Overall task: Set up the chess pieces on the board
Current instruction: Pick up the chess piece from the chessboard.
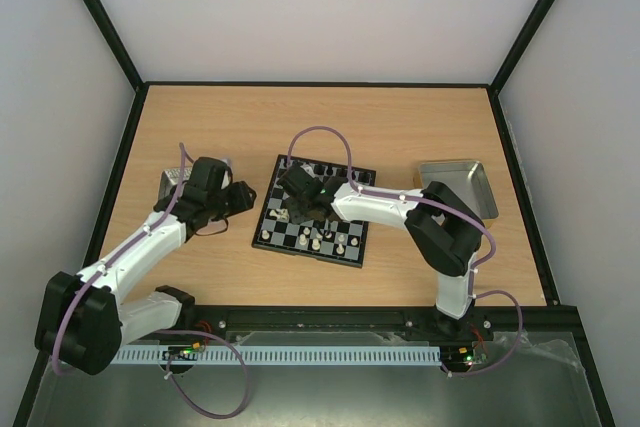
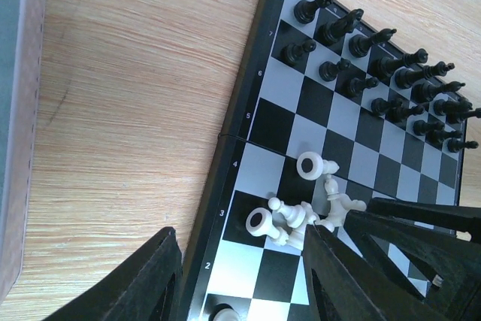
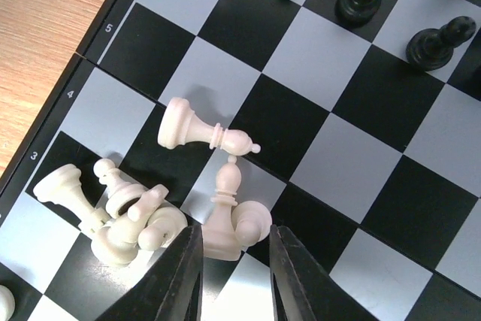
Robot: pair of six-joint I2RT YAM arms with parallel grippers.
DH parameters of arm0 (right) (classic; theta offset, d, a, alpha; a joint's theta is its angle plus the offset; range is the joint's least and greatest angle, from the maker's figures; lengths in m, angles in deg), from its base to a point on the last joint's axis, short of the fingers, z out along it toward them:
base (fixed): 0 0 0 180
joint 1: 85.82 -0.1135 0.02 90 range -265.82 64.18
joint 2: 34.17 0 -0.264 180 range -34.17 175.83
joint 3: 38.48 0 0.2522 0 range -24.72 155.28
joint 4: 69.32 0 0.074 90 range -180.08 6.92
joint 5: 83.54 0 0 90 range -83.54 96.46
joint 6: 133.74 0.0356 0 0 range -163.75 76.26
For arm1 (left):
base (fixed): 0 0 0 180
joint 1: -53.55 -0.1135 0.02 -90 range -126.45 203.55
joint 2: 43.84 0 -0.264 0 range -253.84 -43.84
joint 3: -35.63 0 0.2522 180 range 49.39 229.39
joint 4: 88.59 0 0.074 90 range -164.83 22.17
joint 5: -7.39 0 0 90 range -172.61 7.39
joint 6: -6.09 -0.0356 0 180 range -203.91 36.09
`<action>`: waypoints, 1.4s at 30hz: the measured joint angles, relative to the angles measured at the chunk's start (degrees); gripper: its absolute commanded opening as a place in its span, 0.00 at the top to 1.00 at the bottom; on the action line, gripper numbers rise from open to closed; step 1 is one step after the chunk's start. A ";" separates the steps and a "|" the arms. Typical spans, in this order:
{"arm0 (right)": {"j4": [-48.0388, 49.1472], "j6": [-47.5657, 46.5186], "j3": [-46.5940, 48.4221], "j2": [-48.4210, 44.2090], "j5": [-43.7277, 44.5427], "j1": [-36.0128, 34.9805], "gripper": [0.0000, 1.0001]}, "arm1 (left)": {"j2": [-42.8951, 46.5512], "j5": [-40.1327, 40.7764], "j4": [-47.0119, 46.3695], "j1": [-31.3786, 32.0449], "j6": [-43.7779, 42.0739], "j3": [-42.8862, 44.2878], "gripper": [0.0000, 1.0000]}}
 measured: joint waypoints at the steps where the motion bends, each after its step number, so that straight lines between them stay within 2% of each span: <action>1: 0.00 0.00 0.00 0.00 0.11 0.00 0.70 | 0.00 -0.02 -0.09 0.00 0.00 -0.17 0.53; 3: 0.02 0.13 0.13 0.00 0.28 0.00 0.66 | 0.00 -0.04 -0.11 0.00 -0.02 -0.46 0.53; 7: 0.07 0.17 0.85 0.00 0.50 0.00 0.65 | 0.00 -0.24 -0.42 0.00 -0.02 -0.55 0.53; 16: 0.24 1.09 0.92 0.04 2.78 0.00 0.75 | 0.00 -0.70 -0.74 -0.22 -0.02 -0.66 0.53; 21: 0.17 1.25 1.66 1.40 3.32 0.00 0.77 | 0.00 -1.05 -0.81 -0.22 -0.02 -0.74 0.53; 28: 0.04 1.14 1.92 3.17 3.39 0.00 0.94 | 0.00 -1.29 -0.94 -0.22 -0.02 -1.05 0.53; 36: -0.83 1.44 2.03 2.99 6.08 0.00 0.95 | 0.00 -1.36 -0.96 -0.22 -0.02 -1.16 0.53; 42: -2.32 1.46 2.03 -0.42 6.49 -0.42 0.95 | 0.79 -1.27 -0.96 -0.22 0.02 -1.18 0.53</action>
